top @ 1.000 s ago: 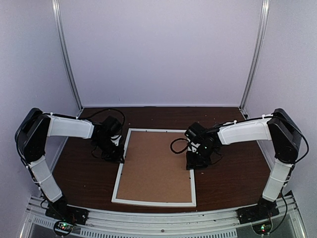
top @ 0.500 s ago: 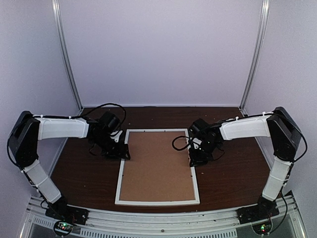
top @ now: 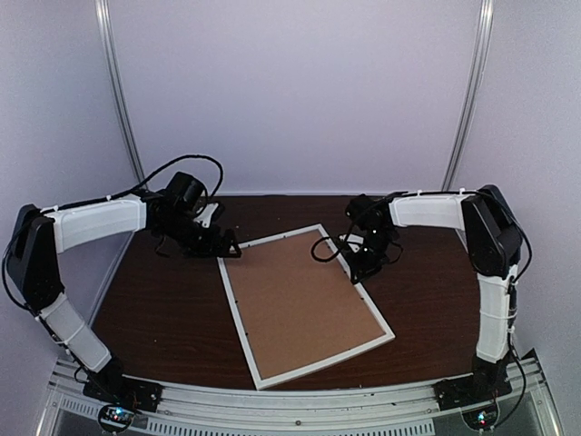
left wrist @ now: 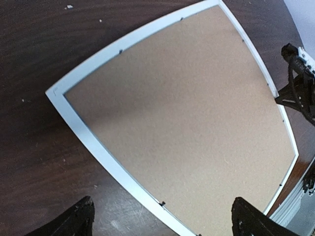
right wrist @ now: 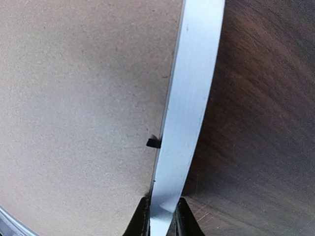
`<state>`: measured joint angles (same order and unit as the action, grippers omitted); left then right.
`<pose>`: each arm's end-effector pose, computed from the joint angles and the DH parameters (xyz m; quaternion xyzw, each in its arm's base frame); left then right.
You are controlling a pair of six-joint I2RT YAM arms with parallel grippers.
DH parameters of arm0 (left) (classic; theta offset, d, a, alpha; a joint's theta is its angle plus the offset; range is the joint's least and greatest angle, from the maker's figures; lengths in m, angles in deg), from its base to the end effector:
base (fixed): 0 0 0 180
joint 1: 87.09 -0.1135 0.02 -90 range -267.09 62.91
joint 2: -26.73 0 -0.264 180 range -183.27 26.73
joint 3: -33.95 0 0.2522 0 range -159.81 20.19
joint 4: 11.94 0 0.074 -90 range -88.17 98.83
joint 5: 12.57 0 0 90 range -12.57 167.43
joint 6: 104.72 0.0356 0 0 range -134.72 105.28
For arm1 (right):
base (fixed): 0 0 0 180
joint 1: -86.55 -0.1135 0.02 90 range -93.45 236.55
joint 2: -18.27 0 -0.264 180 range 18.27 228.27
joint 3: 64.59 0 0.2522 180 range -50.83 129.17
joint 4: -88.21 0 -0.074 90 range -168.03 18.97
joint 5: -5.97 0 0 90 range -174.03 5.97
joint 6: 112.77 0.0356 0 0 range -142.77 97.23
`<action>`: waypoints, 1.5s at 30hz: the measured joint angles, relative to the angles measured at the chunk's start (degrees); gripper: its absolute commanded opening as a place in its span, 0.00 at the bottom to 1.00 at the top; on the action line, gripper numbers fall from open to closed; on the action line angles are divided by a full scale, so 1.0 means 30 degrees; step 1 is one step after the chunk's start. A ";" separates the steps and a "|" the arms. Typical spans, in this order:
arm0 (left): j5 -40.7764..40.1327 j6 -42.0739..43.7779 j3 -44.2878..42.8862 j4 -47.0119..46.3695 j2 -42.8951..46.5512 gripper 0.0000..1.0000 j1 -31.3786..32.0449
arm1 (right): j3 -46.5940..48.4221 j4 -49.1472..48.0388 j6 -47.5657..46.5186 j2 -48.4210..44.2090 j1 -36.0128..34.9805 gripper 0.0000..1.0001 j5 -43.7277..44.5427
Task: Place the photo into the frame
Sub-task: Rotate the photo frame at the center of the board.
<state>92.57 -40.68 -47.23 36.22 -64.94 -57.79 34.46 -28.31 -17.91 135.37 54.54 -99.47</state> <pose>0.2850 -0.1706 0.2389 0.0634 0.9530 -0.2366 0.1785 0.3308 0.2179 0.1632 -0.2416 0.9583 0.1502 0.0271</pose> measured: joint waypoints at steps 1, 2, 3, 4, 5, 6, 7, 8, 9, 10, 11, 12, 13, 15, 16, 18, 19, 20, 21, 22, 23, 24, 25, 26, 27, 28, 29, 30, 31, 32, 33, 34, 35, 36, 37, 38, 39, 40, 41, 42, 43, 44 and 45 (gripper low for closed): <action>0.0248 0.0313 -0.0291 -0.0022 -0.0204 0.98 -0.0350 | 0.0415 0.0255 -0.0510 0.0270 0.0058 0.05 -0.0015; 0.0495 0.0641 -0.0546 -0.0044 -0.0437 0.98 -0.0685 | 0.0794 0.0517 -0.0918 0.0517 0.0095 0.05 -0.0044; 0.0670 0.0925 -0.0758 -0.0036 -0.0670 0.98 -0.0933 | 0.1355 0.0954 -0.1450 0.0867 0.0138 0.05 -0.0080; 0.0874 0.1290 -0.1042 0.0000 -0.0991 0.98 -0.1173 | 0.1945 0.1384 -0.1953 0.1246 0.0189 0.05 -0.0146; 0.1027 0.1676 -0.1370 0.0036 -0.1355 0.98 -0.1362 | 0.2448 0.1719 -0.2375 0.1566 0.0219 0.06 -0.0248; 0.1100 0.2055 -0.1756 0.0087 -0.1749 0.97 -0.1508 | 0.3016 0.2084 -0.2834 0.1909 0.0255 0.07 -0.0386; 0.1144 0.2448 -0.2178 0.0124 -0.2178 0.98 -0.1610 | 0.3767 0.2506 -0.3432 0.2375 0.0291 0.09 -0.0568; 0.1188 0.2834 -0.2608 0.0131 -0.2623 0.97 -0.1676 | 0.4401 0.2834 -0.4000 0.2776 0.0306 0.11 -0.0743; 0.1195 0.3242 -0.3089 0.0168 -0.3111 0.98 -0.1690 | 0.4881 0.3075 -0.4444 0.3067 0.0328 0.13 -0.0918; 0.1202 0.3563 -0.3468 0.0211 -0.3534 0.97 -0.1698 | 0.5362 0.3308 -0.4925 0.3366 0.0335 0.16 -0.1093; 0.1217 0.3934 -0.3993 0.0379 -0.4044 0.97 -0.1698 | 0.5850 0.3519 -0.5406 0.3665 0.0342 0.22 -0.1304; 0.1231 0.4218 -0.4379 0.0488 -0.4524 0.97 -0.1698 | 0.6237 0.3657 -0.5821 0.3905 0.0342 0.27 -0.1501; 0.1246 0.4532 -0.4911 0.0685 -0.5100 0.96 -0.1698 | 0.6579 0.3738 -0.6295 0.4138 0.0342 0.32 -0.1727; 0.1239 0.5042 -0.5756 0.1056 -0.6222 0.93 -0.1705 | 0.6980 0.3665 -0.6761 0.4444 0.0408 0.41 -0.2186; 0.1239 0.5268 -0.6120 0.1195 -0.6747 0.91 -0.1705 | 0.7031 0.3606 -0.6798 0.4473 0.0459 0.44 -0.2375; 0.1209 0.5676 -0.6696 0.1545 -0.7664 0.88 -0.1719 | 0.7016 0.3446 -0.6878 0.4466 0.0539 0.48 -0.2834; 0.1158 0.5931 -0.6994 0.1800 -0.8123 0.87 -0.1719 | 0.6936 0.3155 -0.6834 0.4379 0.0619 0.50 -0.3082; 0.1078 0.6127 -0.7191 0.1996 -0.8502 0.85 -0.1719 | 0.6783 0.2871 -0.6659 0.4262 0.0714 0.50 -0.3235; 0.0969 0.6288 -0.7344 0.2200 -0.8779 0.84 -0.1719 | 0.6375 0.2390 -0.6528 0.3978 0.0874 0.51 -0.3446; 0.0845 0.6506 -0.7533 0.2441 -0.9092 0.83 -0.1727 | 0.5967 0.2084 -0.6317 0.3650 0.1049 0.50 -0.3541; 0.0707 0.6674 -0.7701 0.2623 -0.9340 0.81 -0.1734 | 0.5559 0.1785 -0.6098 0.3300 0.1217 0.51 -0.3614; 0.0532 0.6812 -0.7832 0.2718 -0.9566 0.78 -0.1734 | 0.5005 0.1384 -0.5894 0.2790 0.1413 0.50 -0.3694; 0.0408 0.6929 -0.7985 0.2827 -0.9763 0.76 -0.1741 | 0.4466 0.1086 -0.5632 0.2237 0.1596 0.50 -0.3759; 0.0248 0.7096 -0.8167 0.2965 -0.9974 0.74 -0.1741 | 0.3978 0.0867 -0.5406 0.1654 0.1719 0.49 -0.3818; 0.0131 0.7169 -0.8327 0.3045 -1.0163 0.72 -0.1749 | 0.3526 0.0605 -0.5166 0.1056 0.1843 0.49 -0.3854; 0.0066 0.7264 -0.8437 0.3060 -1.0309 0.70 -0.1749 | 0.3075 0.0386 -0.4918 0.0401 0.1982 0.48 -0.3854; 0.0022 0.7344 -0.8568 0.3075 -1.0462 0.68 -0.1749 | 0.2732 0.0182 -0.4685 -0.0102 0.2040 0.48 -0.3854; 0.0015 0.7395 -0.8648 0.3045 -1.0615 0.64 -0.1749 | 0.2259 -0.0160 -0.4408 -0.0721 0.2069 0.48 -0.3854; 0.0015 0.7490 -0.8684 0.3016 -1.0761 0.62 -0.1749 | 0.1770 -0.0437 -0.4087 -0.1268 0.2069 0.47 -0.3854; 0.0022 0.7468 -0.8684 0.3016 -1.0841 0.58 -0.1749 | 0.1399 -0.0597 -0.3883 -0.1654 0.2069 0.47 -0.3854; 0.0007 0.7548 -0.8677 0.3002 -1.0950 0.55 -0.1749 | 0.0947 -0.0845 -0.3563 -0.2025 0.2062 0.46 -0.3869; -0.0022 0.7541 -0.8692 0.2943 -1.0972 0.51 -0.1756 | 0.0510 -0.1086 -0.3286 -0.2331 0.2040 0.46 -0.3883; -0.0058 0.7555 -0.8692 0.2900 -1.0987 0.48 -0.1756 | 0.0051 -0.1268 -0.2980 -0.2572 0.2033 0.46 -0.3920; -0.0095 0.7541 -0.8692 0.2863 -1.1023 0.46 -0.1756 | -0.0357 -0.1501 -0.2637 -0.2732 0.2018 0.46 -0.3934; -0.0189 0.7533 -0.8692 0.2739 -1.1052 0.42 -0.1756 | -0.0852 -0.1727 -0.2288 -0.2878 0.2018 0.46 -0.3934; -0.0211 0.7504 -0.8692 0.2696 -1.1074 0.40 -0.1756 | -0.1311 -0.1887 -0.1945 -0.3002 0.2018 0.46 -0.3927; -0.0204 0.7439 -0.8692 0.2652 -1.1089 0.37 -0.1756 | -0.1698 -0.1996 -0.1676 -0.3082 0.2018 0.46 -0.3927; -0.0182 0.7395 -0.8692 0.2630 -1.1089 0.34 -0.1749 | -0.2178 -0.2142 -0.1333 -0.3228 0.2018 0.46 -0.3920; -0.0175 0.7344 -0.8699 0.2572 -1.1089 0.31 -0.1734 | -0.2557 -0.2222 -0.1013 -0.3366 0.2018 0.46 -0.3883; -0.0168 0.7264 -0.8699 0.2550 -1.1089 0.28 -0.1727 | -0.2834 -0.2251 -0.0758 -0.3497 0.2018 0.46 -0.3854; -0.0080 0.7147 -0.8699 0.2514 -1.1089 0.23 -0.1712 | -0.3045 -0.2302 -0.0488 -0.3636 0.2018 0.46 -0.3818; -0.0022 0.7023 -0.8699 0.2514 -1.1089 0.18 -0.1690 | -0.3177 -0.2339 -0.0240 -0.3752 0.2018 0.46 -0.3774; 0.0102 0.6907 -0.8699 0.2514 -1.1089 0.12 -0.1654 | -0.3271 -0.2375 0.0015 -0.3891 0.2018 0.46 -0.3701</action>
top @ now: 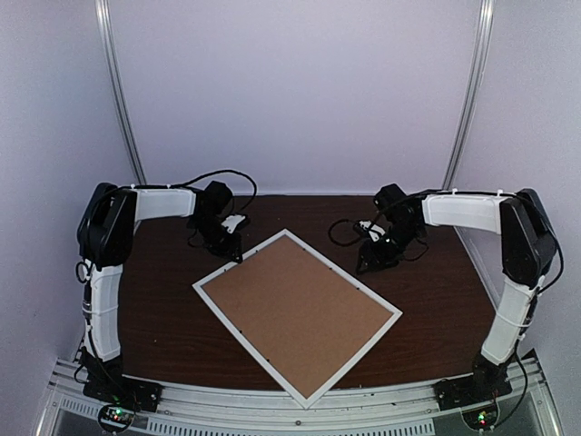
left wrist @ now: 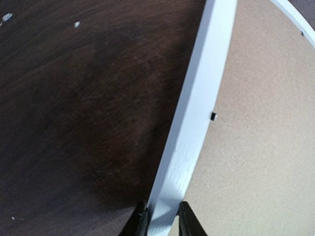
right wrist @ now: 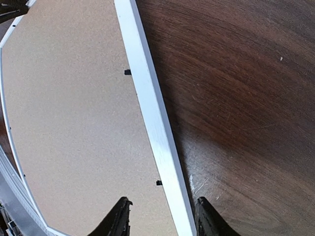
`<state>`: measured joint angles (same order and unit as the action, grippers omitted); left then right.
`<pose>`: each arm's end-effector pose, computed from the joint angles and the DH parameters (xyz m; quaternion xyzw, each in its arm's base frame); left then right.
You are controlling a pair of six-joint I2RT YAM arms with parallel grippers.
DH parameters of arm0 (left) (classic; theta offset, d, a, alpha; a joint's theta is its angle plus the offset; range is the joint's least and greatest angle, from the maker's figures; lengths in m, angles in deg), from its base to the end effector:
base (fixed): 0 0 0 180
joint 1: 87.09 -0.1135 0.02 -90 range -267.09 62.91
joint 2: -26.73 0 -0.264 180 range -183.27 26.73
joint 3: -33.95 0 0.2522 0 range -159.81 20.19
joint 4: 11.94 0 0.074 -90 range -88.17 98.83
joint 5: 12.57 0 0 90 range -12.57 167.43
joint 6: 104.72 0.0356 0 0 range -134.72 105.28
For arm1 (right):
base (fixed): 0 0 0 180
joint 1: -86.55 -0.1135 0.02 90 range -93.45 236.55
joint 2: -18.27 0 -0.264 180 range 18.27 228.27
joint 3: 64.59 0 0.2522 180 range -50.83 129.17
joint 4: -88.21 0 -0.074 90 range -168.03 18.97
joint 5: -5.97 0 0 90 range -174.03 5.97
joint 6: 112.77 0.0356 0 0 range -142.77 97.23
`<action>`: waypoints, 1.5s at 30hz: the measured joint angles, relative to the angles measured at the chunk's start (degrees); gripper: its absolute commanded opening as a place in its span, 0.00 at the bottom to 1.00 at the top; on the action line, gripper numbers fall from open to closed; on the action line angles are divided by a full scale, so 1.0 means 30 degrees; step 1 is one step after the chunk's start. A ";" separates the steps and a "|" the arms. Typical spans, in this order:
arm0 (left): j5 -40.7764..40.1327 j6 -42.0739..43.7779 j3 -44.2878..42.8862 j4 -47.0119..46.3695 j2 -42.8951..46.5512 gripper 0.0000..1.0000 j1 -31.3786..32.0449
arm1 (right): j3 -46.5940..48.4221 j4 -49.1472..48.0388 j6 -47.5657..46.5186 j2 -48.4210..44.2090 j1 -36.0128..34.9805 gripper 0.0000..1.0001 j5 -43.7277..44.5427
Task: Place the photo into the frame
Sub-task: Rotate the photo frame at the center of the board.
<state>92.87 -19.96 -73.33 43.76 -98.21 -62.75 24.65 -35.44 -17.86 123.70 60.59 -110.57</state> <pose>0.3993 -0.1910 0.1496 0.1818 0.9637 -0.1651 0.1047 0.3205 0.1737 0.1967 -0.2100 0.9395 0.2580 0.0820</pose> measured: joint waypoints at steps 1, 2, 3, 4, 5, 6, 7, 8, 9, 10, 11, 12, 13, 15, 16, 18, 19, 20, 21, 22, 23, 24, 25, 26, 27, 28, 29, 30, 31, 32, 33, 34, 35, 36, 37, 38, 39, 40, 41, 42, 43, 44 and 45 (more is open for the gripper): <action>-0.0029 -0.0175 0.0000 0.0000 0.0000 0.07 0.0044 | -0.0044 0.0007 0.0342 -0.0131 0.0000 0.46 0.0160; -0.0066 -0.0168 0.0007 -0.0022 0.0029 0.02 0.0051 | -0.0044 0.0015 0.0576 -0.0233 0.0000 0.46 0.0335; -0.0015 0.0219 0.0087 -0.0109 0.0087 0.00 0.0051 | -0.0044 0.0022 0.0925 -0.0357 0.0000 0.46 0.0546; 0.0015 0.0408 0.0248 -0.0248 0.0175 0.00 0.0051 | -0.0036 0.0080 0.1195 -0.0459 0.0000 0.46 0.0809; 0.0051 0.0444 0.0430 -0.0408 0.0299 0.00 0.0066 | -0.0036 0.0197 0.1537 -0.0576 0.0007 0.46 0.1056; 0.0015 0.0168 0.0736 -0.0692 0.0452 0.00 0.0117 | -0.0036 0.0364 0.1923 -0.0714 0.0029 0.46 0.1319; -0.0087 -0.0291 0.1137 -0.1093 0.0670 0.00 0.0160 | -0.0036 0.0546 0.2200 -0.0889 0.0044 0.46 0.1552; -0.0233 -0.0758 0.1508 -0.1472 0.0889 0.00 0.0175 | -0.0036 0.0670 0.2441 -0.1020 0.0044 0.46 0.1690; -0.0401 -0.1282 0.1894 -0.1843 0.1107 0.00 0.0175 | -0.0036 0.0823 0.2718 -0.1239 0.0058 0.47 0.1894; -0.0612 -0.1814 0.2331 -0.2186 0.1362 0.00 0.0168 | -0.0036 0.0976 0.2907 -0.1435 0.0087 0.47 0.2040; -0.0852 -0.2317 0.2754 -0.2514 0.1632 0.00 0.0168 | -0.0036 0.1151 0.3162 -0.1683 0.0102 0.47 0.2259; -0.1078 -0.2805 0.3206 -0.2718 0.1909 0.00 0.0168 | -0.0036 0.1304 0.3330 -0.1880 0.0109 0.47 0.2514; -0.1260 -0.3271 0.3810 -0.3045 0.2288 0.00 0.0153 | -0.0036 0.1545 0.3512 -0.2091 0.0109 0.47 0.2798; -0.1435 -0.3985 0.5013 -0.3541 0.3089 0.00 0.0131 | -0.0036 0.1880 0.3774 -0.2361 0.0109 0.47 0.3439; -0.1472 -0.4452 0.5850 -0.3803 0.3643 0.00 0.0131 | -0.0036 0.2062 0.3920 -0.2433 0.0124 0.48 0.3825; -0.1523 -0.5231 0.7417 -0.4109 0.4772 0.00 0.0153 | -0.0036 0.2404 0.4095 -0.2463 0.0153 0.48 0.4495; -0.1545 -0.5639 0.8262 -0.4189 0.5421 0.00 0.0233 | -0.0036 0.2514 0.4167 -0.2455 0.0175 0.48 0.4692; -0.1581 -0.5989 0.8888 -0.4175 0.5952 0.00 0.0306 | -0.0036 0.2623 0.4248 -0.2455 0.0204 0.48 0.4940; -0.1719 -0.6404 0.9617 -0.4189 0.6535 0.00 0.0423 | -0.0036 0.2688 0.4320 -0.2455 0.0233 0.48 0.5115; -0.1821 -0.6805 1.0273 -0.4138 0.7089 0.00 0.0554 | -0.0044 0.2718 0.4408 -0.2455 0.0262 0.48 0.5319; -0.1931 -0.7198 1.0819 -0.4116 0.7563 0.00 0.0721 | -0.0066 0.2725 0.4452 -0.2441 0.0284 0.48 0.5450; -0.2084 -0.7635 1.1489 -0.4124 0.8131 0.01 0.0947 | -0.0124 0.2725 0.4466 -0.2433 0.0313 0.48 0.5552; -0.2200 -0.8102 1.2101 -0.4087 0.8677 0.01 0.1209 | -0.0204 0.2739 0.4481 -0.2412 0.0342 0.48 0.5683; -0.2317 -0.8517 1.2633 -0.4138 0.9136 0.02 0.1457 | -0.0284 0.2739 0.4481 -0.2368 0.0364 0.48 0.5792; -0.2433 -0.8990 1.3158 -0.4095 0.9617 0.03 0.1756 | -0.0379 0.2747 0.4473 -0.2295 0.0401 0.48 0.5872; -0.2586 -0.9486 1.3697 -0.4051 1.0127 0.05 0.2091 | -0.0430 0.2747 0.4466 -0.2237 0.0415 0.48 0.5916; -0.2667 -0.9872 1.4076 -0.4014 1.0513 0.07 0.2361 | -0.0495 0.2747 0.4452 -0.2178 0.0444 0.48 0.5945; -0.2776 -1.0302 1.4557 -0.3978 1.0979 0.10 0.2681 | -0.0554 0.2754 0.4437 -0.2106 0.0452 0.48 0.5952; -0.2820 -1.0710 1.4994 -0.3912 1.1446 0.14 0.2958 | -0.0612 0.2739 0.4415 -0.2047 0.0466 0.48 0.5960; -0.2834 -1.1038 1.5409 -0.3832 1.1890 0.18 0.3184 | -0.0663 0.2747 0.4357 -0.1996 0.0474 0.48 0.5960; -0.2827 -1.1307 1.5759 -0.3650 1.2284 0.23 0.3337 | -0.0699 0.2747 0.4342 -0.1953 0.0474 0.48 0.5960; -0.2820 -1.1460 1.6036 -0.3381 1.2619 0.30 0.3446 | -0.0758 0.2725 0.4299 -0.1938 0.0481 0.48 0.5960; -0.2798 -1.1511 1.6225 -0.3111 1.2874 0.34 0.3512 | -0.0794 0.2725 0.4277 -0.1923 0.0481 0.48 0.5960; -0.2812 -1.1555 1.6254 -0.2681 1.3041 0.39 0.3555 | -0.0852 0.2718 0.4240 -0.1916 0.0488 0.48 0.5952; -0.2812 -1.1489 1.6232 -0.2426 1.3070 0.43 0.3563 | -0.0903 0.2681 0.4189 -0.1916 0.0488 0.48 0.5952; -0.2849 -1.1446 1.6145 -0.2178 1.3049 0.47 0.3570 | -0.0933 0.2659 0.4153 -0.1916 0.0488 0.48 0.5952; -0.2892 -1.1358 1.6007 -0.1938 1.2990 0.51 0.3570 | -0.0998 0.2586 0.4138 -0.1916 0.0488 0.48 0.5938; -0.2943 -1.1278 1.5795 -0.1705 1.2925 0.53 0.3563 | -0.1035 0.2572 0.4138 -0.1916 0.0488 0.48 0.5938; -0.2994 -1.1147 1.5475 -0.1421 1.2801 0.56 0.3563 | -0.1086 0.2521 0.4138 -0.1916 0.0488 0.48 0.5916; -0.3045 -1.1030 1.5074 -0.1260 1.2604 0.57 0.3563 | -0.1166 0.2426 0.4138 -0.1916 0.0488 0.48 0.5865; -0.3096 -1.0870 1.4761 -0.1202 1.2429 0.58 0.3563 | -0.1268 0.2346 0.4138 -0.1916 0.0488 0.47 0.5814; -0.3126 -1.0724 1.4353 -0.1115 1.2182 0.58 0.3563 | -0.1399 0.2273 0.4146 -0.1916 0.0488 0.47 0.5770; -0.3162 -1.0550 1.4003 -0.1064 1.1941 0.58 0.3563 | -0.1588 0.2193 0.4146 -0.1923 0.0488 0.47 0.5705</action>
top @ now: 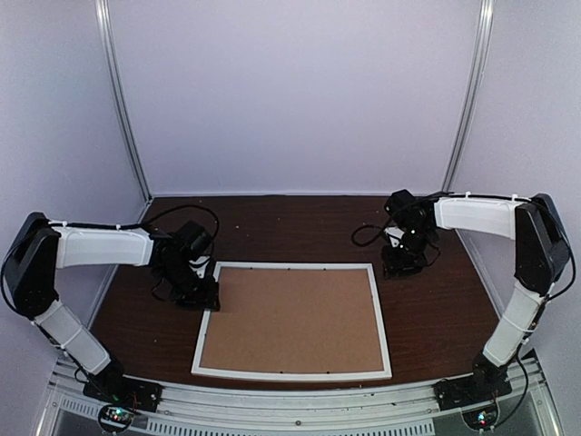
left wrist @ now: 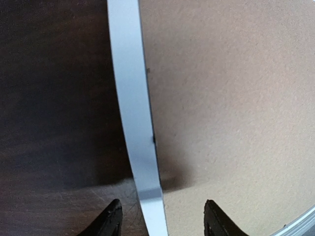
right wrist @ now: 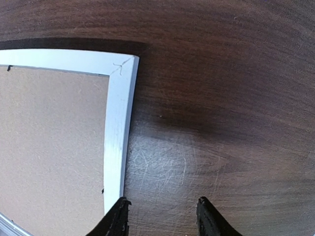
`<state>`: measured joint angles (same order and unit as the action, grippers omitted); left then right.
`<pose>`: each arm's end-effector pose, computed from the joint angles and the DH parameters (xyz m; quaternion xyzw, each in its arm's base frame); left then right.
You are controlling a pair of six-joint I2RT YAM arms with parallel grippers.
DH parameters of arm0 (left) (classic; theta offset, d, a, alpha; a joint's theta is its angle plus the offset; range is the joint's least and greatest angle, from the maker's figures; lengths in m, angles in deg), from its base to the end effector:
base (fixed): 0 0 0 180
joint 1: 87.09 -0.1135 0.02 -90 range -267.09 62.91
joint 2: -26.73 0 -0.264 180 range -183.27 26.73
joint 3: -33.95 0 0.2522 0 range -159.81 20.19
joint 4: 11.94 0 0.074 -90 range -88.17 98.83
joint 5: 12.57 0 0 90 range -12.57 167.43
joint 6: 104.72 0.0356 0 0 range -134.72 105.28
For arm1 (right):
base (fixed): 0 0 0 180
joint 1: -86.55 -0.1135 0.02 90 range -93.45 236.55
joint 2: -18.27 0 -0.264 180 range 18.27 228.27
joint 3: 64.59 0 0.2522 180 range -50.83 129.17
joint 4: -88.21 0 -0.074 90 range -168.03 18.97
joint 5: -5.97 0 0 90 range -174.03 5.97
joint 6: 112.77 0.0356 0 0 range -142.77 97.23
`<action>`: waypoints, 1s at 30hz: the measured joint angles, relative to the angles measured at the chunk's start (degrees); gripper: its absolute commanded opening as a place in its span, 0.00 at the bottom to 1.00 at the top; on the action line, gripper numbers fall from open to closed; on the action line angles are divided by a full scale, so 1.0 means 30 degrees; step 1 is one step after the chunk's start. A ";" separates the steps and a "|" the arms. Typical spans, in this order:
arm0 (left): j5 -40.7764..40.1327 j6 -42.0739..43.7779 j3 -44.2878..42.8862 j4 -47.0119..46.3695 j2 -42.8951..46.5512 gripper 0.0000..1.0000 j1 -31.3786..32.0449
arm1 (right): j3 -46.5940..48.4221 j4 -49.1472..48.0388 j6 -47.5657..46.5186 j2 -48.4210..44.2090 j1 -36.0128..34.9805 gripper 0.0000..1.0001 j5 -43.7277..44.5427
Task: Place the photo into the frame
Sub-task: Rotate the photo frame at the center of the board, then press the fastener onto the backboard.
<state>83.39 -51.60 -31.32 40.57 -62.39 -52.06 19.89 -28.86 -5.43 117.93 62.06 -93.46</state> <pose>0.2209 -0.1594 0.1692 -0.0098 0.9916 -0.1114 0.0657 0.2981 0.1422 0.2009 -0.0703 0.9888 0.1132 0.0672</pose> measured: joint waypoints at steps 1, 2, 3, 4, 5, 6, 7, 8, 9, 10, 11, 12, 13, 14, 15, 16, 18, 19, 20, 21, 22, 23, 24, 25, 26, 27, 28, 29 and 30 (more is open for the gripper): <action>-0.0007 0.0153 -0.0299 0.0015 -0.0226 0.57 0.0000 | -0.0175 -0.0029 0.0007 0.0000 0.0000 0.46 -0.0066; -0.0007 0.0299 -0.0576 0.0073 -0.0452 0.56 -0.0022 | -0.0321 -0.0058 0.0007 0.0000 0.0000 0.46 -0.0131; 0.0000 0.0423 -0.0758 0.0080 -0.0627 0.54 -0.0029 | -0.0488 -0.0066 0.0015 0.0000 0.0000 0.45 -0.0255; 0.0029 0.0605 -0.0969 0.0117 -0.0852 0.53 -0.0036 | -0.0612 -0.0066 0.0022 0.0000 -0.0007 0.45 -0.0335; 0.0080 0.0685 -0.1064 0.0117 -0.0976 0.51 -0.0036 | -0.0692 -0.0058 0.0036 0.0000 -0.0029 0.44 -0.0379; 0.0124 0.0787 -0.1188 0.0124 -0.1173 0.50 -0.0036 | -0.0736 -0.0066 0.0080 0.0000 -0.0102 0.44 -0.0423; 0.0175 0.0889 -0.1253 0.0124 -0.1333 0.48 -0.0051 | -0.0765 -0.0080 0.0138 0.0000 -0.0146 0.44 -0.0430; 0.0211 0.0976 -0.1268 0.0117 -0.1479 0.47 -0.0051 | -0.0772 -0.0102 0.0182 0.0000 -0.0255 0.44 -0.0423; 0.0226 0.0998 -0.1268 0.0146 -0.1581 0.44 -0.0051 | -0.0780 -0.0124 0.0219 0.0000 -0.0342 0.44 -0.0423; 0.0226 0.1064 -0.1268 0.0211 -0.1668 0.42 -0.0051 | -0.0780 -0.0146 0.0255 0.0000 -0.0452 0.43 -0.0423; 0.0204 0.1071 -0.1268 0.0248 -0.1705 0.40 -0.0051 | -0.0780 -0.0168 0.0313 0.0000 -0.0612 0.43 -0.0423; 0.0211 0.1115 -0.1268 0.0284 -0.1719 0.38 -0.0073 | -0.0780 -0.0189 0.0335 0.0000 -0.0758 0.43 -0.0423; 0.0204 0.1137 -0.1268 0.0306 -0.1719 0.36 -0.0080 | -0.0780 -0.0197 0.0357 0.0007 -0.0954 0.43 -0.0423; 0.0204 0.1129 -0.1268 0.0321 -0.1719 0.35 -0.0124 | -0.0780 -0.0197 0.0372 0.0015 -0.1086 0.43 -0.0415; 0.0204 0.1129 -0.1260 0.0335 -0.1719 0.33 -0.0153 | -0.0780 -0.0197 0.0372 0.0029 -0.1188 0.42 -0.0415; 0.0211 0.1129 -0.1246 0.0335 -0.1719 0.32 -0.0175 | -0.0780 -0.0204 0.0379 0.0080 -0.1362 0.42 -0.0415; 0.0211 0.1107 -0.1202 0.0321 -0.1719 0.30 -0.0197 | -0.0780 -0.0197 0.0386 0.0277 -0.1552 0.42 -0.0408; 0.0233 0.1100 -0.1173 0.0299 -0.1719 0.29 -0.0197 | -0.0780 -0.0197 0.0393 0.0423 -0.1654 0.42 -0.0408; 0.0255 0.1086 -0.1144 0.0277 -0.1719 0.29 -0.0197 | -0.0780 -0.0197 0.0401 0.0576 -0.1741 0.41 -0.0401; 0.0270 0.1071 -0.1115 0.0262 -0.1719 0.28 -0.0197 | -0.0780 -0.0197 0.0423 0.0743 -0.1829 0.41 -0.0393; 0.0284 0.1056 -0.1100 0.0262 -0.1719 0.27 -0.0197 | -0.0780 -0.0197 0.0437 0.0896 -0.1909 0.41 -0.0386; 0.0277 0.1042 -0.1086 0.0255 -0.1719 0.26 -0.0197 | -0.0780 -0.0189 0.0452 0.1027 -0.1974 0.41 -0.0342; 0.0270 0.1027 -0.1078 0.0255 -0.1719 0.26 -0.0197 | -0.0780 -0.0189 0.0452 0.1137 -0.2018 0.41 -0.0321; 0.0270 0.1013 -0.1078 0.0262 -0.1719 0.25 -0.0197 | -0.0780 -0.0189 0.0466 0.1239 -0.2047 0.41 -0.0284; 0.0270 0.0984 -0.1064 0.0255 -0.1719 0.24 -0.0197 | -0.0780 -0.0197 0.0503 0.1319 -0.2091 0.41 -0.0255; 0.0270 0.0976 -0.1049 0.0255 -0.1719 0.24 -0.0197 | -0.0736 -0.0219 0.0532 0.1333 -0.2120 0.41 -0.0233; 0.0262 0.0969 -0.1027 0.0255 -0.1719 0.23 -0.0197 | -0.0721 -0.0233 0.0583 0.1333 -0.2120 0.40 -0.0197; 0.0248 0.0962 -0.1005 0.0255 -0.1719 0.22 -0.0197 | -0.0699 -0.0240 0.0641 0.1348 -0.2135 0.41 -0.0182; 0.0240 0.0954 -0.0984 0.0255 -0.1719 0.22 -0.0197 | -0.0685 -0.0248 0.0692 0.1355 -0.2135 0.40 -0.0160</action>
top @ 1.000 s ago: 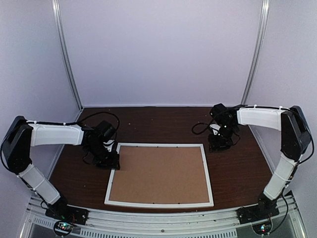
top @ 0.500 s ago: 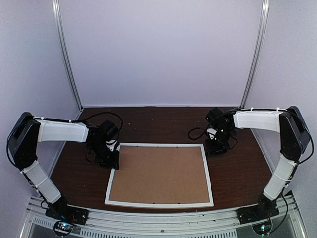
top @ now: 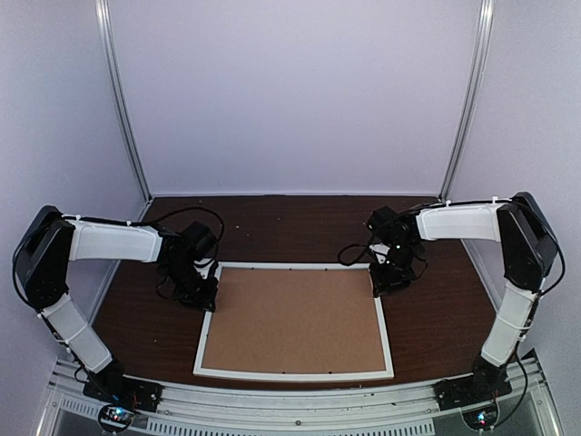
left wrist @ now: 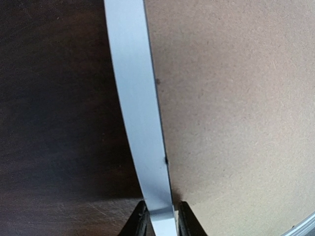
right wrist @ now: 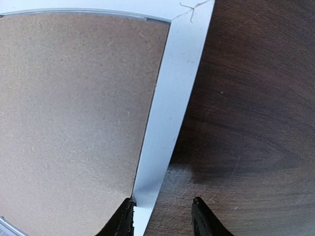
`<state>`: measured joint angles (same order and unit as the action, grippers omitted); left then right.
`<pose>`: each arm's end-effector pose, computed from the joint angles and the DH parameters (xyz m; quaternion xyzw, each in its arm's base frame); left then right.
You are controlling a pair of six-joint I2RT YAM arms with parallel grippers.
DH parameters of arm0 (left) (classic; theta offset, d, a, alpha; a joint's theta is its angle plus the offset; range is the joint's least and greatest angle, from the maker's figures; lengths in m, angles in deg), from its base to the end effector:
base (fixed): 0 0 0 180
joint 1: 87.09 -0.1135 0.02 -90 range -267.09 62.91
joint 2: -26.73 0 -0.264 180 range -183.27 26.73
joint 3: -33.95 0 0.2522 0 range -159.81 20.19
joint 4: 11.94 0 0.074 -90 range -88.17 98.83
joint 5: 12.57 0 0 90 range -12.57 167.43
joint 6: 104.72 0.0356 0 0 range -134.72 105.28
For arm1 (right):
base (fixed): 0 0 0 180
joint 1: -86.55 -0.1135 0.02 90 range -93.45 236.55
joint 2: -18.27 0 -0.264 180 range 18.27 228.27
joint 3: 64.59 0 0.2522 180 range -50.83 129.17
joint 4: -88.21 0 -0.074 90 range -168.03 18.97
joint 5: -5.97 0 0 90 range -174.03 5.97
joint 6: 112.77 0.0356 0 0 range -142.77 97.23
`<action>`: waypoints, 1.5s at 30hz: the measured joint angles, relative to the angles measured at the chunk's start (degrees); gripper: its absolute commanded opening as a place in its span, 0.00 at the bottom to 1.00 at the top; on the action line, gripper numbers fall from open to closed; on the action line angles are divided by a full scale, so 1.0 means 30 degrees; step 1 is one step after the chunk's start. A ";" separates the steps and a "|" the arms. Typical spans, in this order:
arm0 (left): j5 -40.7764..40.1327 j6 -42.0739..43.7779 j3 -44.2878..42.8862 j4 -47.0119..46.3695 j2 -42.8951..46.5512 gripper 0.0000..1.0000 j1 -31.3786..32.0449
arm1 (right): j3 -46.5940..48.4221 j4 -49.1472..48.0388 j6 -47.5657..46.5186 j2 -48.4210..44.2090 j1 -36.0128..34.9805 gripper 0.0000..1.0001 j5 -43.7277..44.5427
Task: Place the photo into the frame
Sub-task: Press the fastener onto the backboard.
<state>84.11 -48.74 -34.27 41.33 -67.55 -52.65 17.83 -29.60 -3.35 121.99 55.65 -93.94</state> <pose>0.2339 -0.1654 0.1585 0.0091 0.9940 -0.1002 0.0441 0.2800 0.1747 0.1700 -0.1044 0.9892 0.1021 0.0145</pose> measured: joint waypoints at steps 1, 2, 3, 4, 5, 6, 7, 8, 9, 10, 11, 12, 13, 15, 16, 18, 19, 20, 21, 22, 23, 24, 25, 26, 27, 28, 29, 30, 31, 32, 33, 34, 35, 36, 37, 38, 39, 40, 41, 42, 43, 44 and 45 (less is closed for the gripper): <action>-0.0007 -0.0007 0.0015 0.0000 0.0000 0.22 0.0000 | 0.0015 0.0000 0.0036 0.0015 0.0000 0.40 0.0051; -0.0015 -0.0007 0.0036 0.0000 0.0000 0.21 0.0000 | 0.0029 0.0007 0.0073 0.0022 0.0000 0.40 0.0117; -0.0022 0.0000 0.0051 0.0000 0.0000 0.21 0.0000 | 0.0044 0.0000 0.0117 0.0036 0.0000 0.40 0.0197; -0.0029 -0.0007 0.0066 0.0000 0.0000 0.21 0.0000 | 0.0066 0.0015 0.0146 0.0044 0.0000 0.40 0.0270; -0.0029 -0.0007 0.0080 0.0000 0.0000 0.21 0.0000 | 0.0073 0.0000 0.0168 0.0044 0.0000 0.40 0.0342; -0.0029 -0.0015 0.0095 0.0000 0.0000 0.21 0.0000 | 0.0102 0.0015 0.0175 0.0044 0.0000 0.40 0.0393; -0.0029 -0.0015 0.0109 -0.0007 0.0000 0.21 0.0000 | 0.0117 0.0015 0.0182 0.0051 0.0000 0.40 0.0423; -0.0022 -0.0015 0.0124 -0.0007 0.0000 0.21 0.0000 | 0.0153 0.0022 0.0182 0.0073 0.0000 0.40 0.0481; -0.0015 -0.0007 0.0146 -0.0015 0.0000 0.21 0.0000 | 0.0168 0.0022 0.0182 0.0102 0.0000 0.40 0.0495; -0.0015 -0.0015 0.0153 -0.0015 0.0000 0.21 0.0000 | 0.0175 0.0029 0.0182 0.0146 0.0000 0.40 0.0517; -0.0015 -0.0015 0.0153 -0.0015 0.0000 0.21 0.0000 | 0.0175 0.0036 0.0182 0.0189 0.0000 0.40 0.0539; -0.0015 -0.0007 0.0153 -0.0015 0.0000 0.21 0.0000 | 0.0175 0.0036 0.0182 0.0255 0.0000 0.40 0.0546; -0.0015 -0.0015 0.0160 -0.0015 0.0000 0.21 0.0007 | 0.0182 0.0036 0.0189 0.0255 0.0000 0.40 0.0546; -0.0015 -0.0015 0.0168 -0.0029 0.0000 0.21 0.0000 | 0.0197 0.0066 0.0189 0.0262 -0.0044 0.40 0.0546; -0.0015 -0.0015 0.0189 -0.0051 0.0000 0.21 0.0007 | 0.0211 0.0066 0.0197 0.0277 -0.0087 0.40 0.0546; -0.0015 -0.0007 0.0204 -0.0073 0.0000 0.21 0.0000 | 0.0270 0.0109 0.0255 0.0321 -0.0204 0.40 0.0561; -0.0015 -0.0007 0.0204 -0.0080 0.0000 0.21 0.0000 | 0.0335 0.0175 0.0306 0.0364 -0.0262 0.40 0.0619; -0.0015 -0.0007 0.0211 -0.0087 0.0000 0.20 0.0000 | 0.0459 0.0291 0.0386 0.0452 -0.0313 0.40 0.0714; -0.0007 -0.0015 0.0226 -0.0102 0.0000 0.20 0.0000 | 0.0539 0.0379 0.0459 0.0510 -0.0335 0.40 0.0758; -0.0007 -0.0007 0.0233 -0.0109 0.0000 0.20 0.0000 | 0.0663 0.0517 0.0525 0.0590 -0.0379 0.40 0.0801; -0.0007 -0.0015 0.0233 -0.0117 0.0000 0.20 0.0000 | 0.0780 0.0641 0.0561 0.0685 -0.0423 0.40 0.0867; -0.0015 -0.0007 0.0240 -0.0117 0.0000 0.20 0.0000 | 0.0903 0.0772 0.0605 0.0780 -0.0481 0.39 0.0962; -0.0007 -0.0007 0.0240 -0.0124 0.0000 0.20 0.0000 | 0.1056 0.0925 0.0641 0.0882 -0.0554 0.39 0.1086; -0.0007 -0.0015 0.0248 -0.0124 0.0000 0.20 0.0000 | 0.1158 0.1042 0.0663 0.0954 -0.0612 0.39 0.1180; -0.0007 -0.0007 0.0248 -0.0131 0.0000 0.20 0.0000 | 0.1297 0.1180 0.0685 0.1042 -0.0685 0.39 0.1304; -0.0015 -0.0015 0.0255 -0.0131 0.0007 0.20 0.0000 | 0.1421 0.1311 0.0699 0.1137 -0.0758 0.39 0.1421; -0.0007 -0.0007 0.0262 -0.0138 0.0015 0.20 0.0000 | 0.1537 0.1428 0.0743 0.1217 -0.0838 0.39 0.1545; -0.0007 -0.0015 0.0270 -0.0146 0.0022 0.20 0.0007 | 0.1639 0.1530 0.0780 0.1275 -0.0911 0.39 0.1647; -0.0007 -0.0007 0.0277 -0.0153 0.0029 0.20 0.0000 | 0.1770 0.1668 0.0860 0.1377 -0.1020 0.39 0.1843; -0.0007 -0.0007 0.0277 -0.0153 0.0029 0.20 0.0000 | 0.1851 0.1756 0.0933 0.1428 -0.1100 0.39 0.1982; -0.0007 -0.0007 0.0277 -0.0160 0.0029 0.20 0.0000 | 0.1938 0.1836 0.1020 0.1486 -0.1195 0.38 0.2135; -0.0007 -0.0007 0.0284 -0.0160 0.0029 0.20 0.0000 | 0.2004 0.1916 0.1064 0.1537 -0.1275 0.38 0.2259; -0.0007 -0.0015 0.0284 -0.0160 0.0036 0.20 0.0000 | 0.2062 0.1967 0.1122 0.1581 -0.1348 0.38 0.2375; -0.0007 -0.0007 0.0291 -0.0175 0.0036 0.20 0.0000 | 0.2113 0.2025 0.1173 0.1617 -0.1421 0.38 0.2492; -0.0007 -0.0007 0.0306 -0.0182 0.0044 0.20 0.0007 | 0.2186 0.2098 0.1209 0.1668 -0.1486 0.38 0.2586; -0.0007 -0.0015 0.0328 -0.0211 0.0066 0.20 0.0000 | 0.2302 0.2208 0.1282 0.1763 -0.1566 0.38 0.2688; -0.0007 -0.0007 0.0372 -0.0262 0.0109 0.20 0.0000 | 0.2433 0.2339 0.1355 0.1872 -0.1661 0.37 0.2841; -0.0007 -0.0015 0.0415 -0.0299 0.0146 0.20 0.0000 | 0.2535 0.2441 0.1406 0.1938 -0.1734 0.37 0.2943; -0.0015 -0.0015 0.0452 -0.0328 0.0175 0.20 0.0000 | 0.2637 0.2528 0.1464 0.2011 -0.1792 0.37 0.3031; -0.0015 -0.0015 0.0481 -0.0364 0.0197 0.20 0.0000 | 0.2718 0.2550 0.1530 0.2113 -0.1865 0.37 0.3053; -0.0022 -0.0015 0.0503 -0.0372 0.0211 0.20 0.0000 | 0.2769 0.2484 0.1610 0.2280 -0.1974 0.37 0.3060; -0.0022 -0.0015 0.0517 -0.0386 0.0226 0.20 0.0000 | 0.2863 0.2390 0.1661 0.2433 -0.2084 0.37 0.2769; -0.0022 -0.0015 0.0532 -0.0401 0.0233 0.20 0.0000 | 0.3009 0.2412 0.1683 0.2543 -0.2280 0.37 0.2783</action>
<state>84.04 -48.78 -32.67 40.13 -66.85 -52.65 26.86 -22.37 1.70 129.62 48.81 -85.59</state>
